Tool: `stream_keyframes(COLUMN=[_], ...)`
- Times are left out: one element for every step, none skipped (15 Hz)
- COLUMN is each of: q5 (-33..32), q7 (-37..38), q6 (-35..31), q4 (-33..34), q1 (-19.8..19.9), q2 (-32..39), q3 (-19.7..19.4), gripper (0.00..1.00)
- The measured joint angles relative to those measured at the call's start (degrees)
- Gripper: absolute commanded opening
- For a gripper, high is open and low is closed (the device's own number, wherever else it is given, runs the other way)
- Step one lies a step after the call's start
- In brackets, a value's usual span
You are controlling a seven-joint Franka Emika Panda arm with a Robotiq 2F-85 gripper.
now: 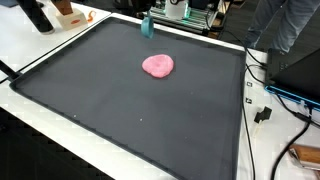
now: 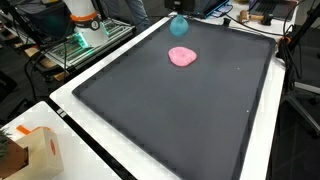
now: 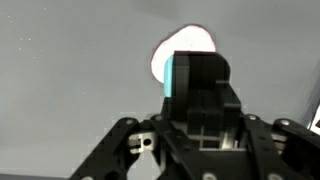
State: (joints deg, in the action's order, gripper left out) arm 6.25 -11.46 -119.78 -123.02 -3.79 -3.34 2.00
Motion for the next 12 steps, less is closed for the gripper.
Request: stream_keyframes(q5=[3.4,6.7,9.6,12.6,15.3,17.9,20.2,22.3,24.2,26.0,27.5,28.9], q7=[-3.6,-6.9,-10.0,-13.0,-15.9,-18.6,-21.2,-23.3,-25.3,-27.3,-29.0,-30.5], q6=[0.0,0.0,0.0,0.0,0.0,0.1,0.2,0.5,1.0,1.6,2.4,3.3], q4=[0.1,0.1,0.1,0.2,0.2,0.2,0.3,0.3,0.5,0.8,1.1,1.5], q1=[0.8,1.6,2.6,3.5,4.5,5.6,6.6,7.6,8.7,9.6,10.6,11.5], q2=[0.8,1.6,2.5,3.5,4.4,5.4,6.4,7.4,8.5,9.6,10.6,11.7], q3=[-1.2,-2.3,-3.3,-4.1,-4.9,-5.5,-6.0,-6.4,-6.7,-6.9,-7.0,-7.1], gripper=[0.25,0.25,0.25,0.25,0.25,0.25,0.25,0.25,0.25,0.25,0.25,0.25])
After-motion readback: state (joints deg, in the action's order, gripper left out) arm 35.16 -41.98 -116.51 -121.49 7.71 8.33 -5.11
